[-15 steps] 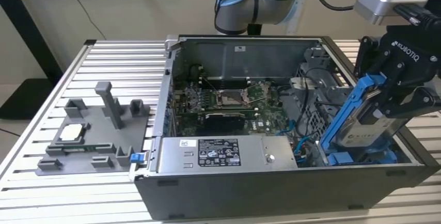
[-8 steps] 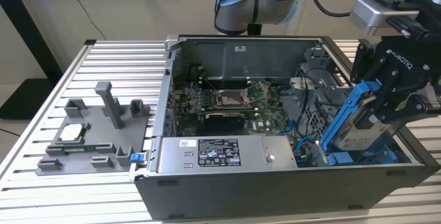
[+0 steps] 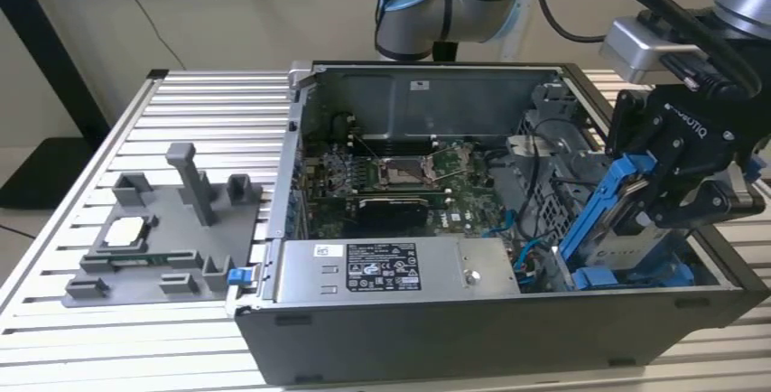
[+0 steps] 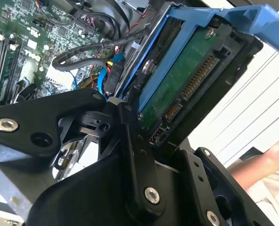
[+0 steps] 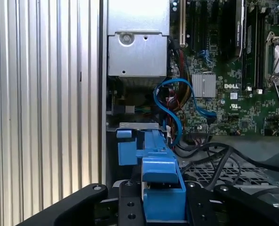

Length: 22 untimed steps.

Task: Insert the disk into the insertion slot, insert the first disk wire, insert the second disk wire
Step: 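Insert the disk into the insertion slot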

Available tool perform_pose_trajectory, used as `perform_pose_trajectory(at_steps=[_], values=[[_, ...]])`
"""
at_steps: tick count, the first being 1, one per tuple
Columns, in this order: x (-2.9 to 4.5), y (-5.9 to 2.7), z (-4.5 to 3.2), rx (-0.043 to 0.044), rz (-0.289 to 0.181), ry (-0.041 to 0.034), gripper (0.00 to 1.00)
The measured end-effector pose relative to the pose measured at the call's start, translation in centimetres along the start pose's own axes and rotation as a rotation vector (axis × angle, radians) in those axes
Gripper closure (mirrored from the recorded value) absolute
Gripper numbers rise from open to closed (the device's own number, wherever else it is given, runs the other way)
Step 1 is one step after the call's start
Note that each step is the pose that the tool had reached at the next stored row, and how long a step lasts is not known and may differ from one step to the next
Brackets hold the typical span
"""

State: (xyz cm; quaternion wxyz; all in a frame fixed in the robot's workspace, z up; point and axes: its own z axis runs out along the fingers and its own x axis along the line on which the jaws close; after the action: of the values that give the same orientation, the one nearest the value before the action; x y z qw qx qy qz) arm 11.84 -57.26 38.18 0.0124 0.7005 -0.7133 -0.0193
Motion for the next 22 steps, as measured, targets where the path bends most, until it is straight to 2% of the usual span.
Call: perform_pose_trajectory(at_steps=[5,6,14,19,20,22], values=[[0.0,0.0,0.0,-0.0001,0.0,0.0,1.0],[0.0,-0.01,0.0,-0.0001,0.0,0.0001,0.0],[-0.09,0.02,-0.4,0.0,0.0,0.0,0.0],[-1.08,0.03,-0.48,0.0002,0.0,0.0,0.0],[-1.15,0.04,-0.59,0.0002,0.0,0.0002,0.0],[-1.19,0.08,-1.33,0.0002,0.0,0.0,0.0]])
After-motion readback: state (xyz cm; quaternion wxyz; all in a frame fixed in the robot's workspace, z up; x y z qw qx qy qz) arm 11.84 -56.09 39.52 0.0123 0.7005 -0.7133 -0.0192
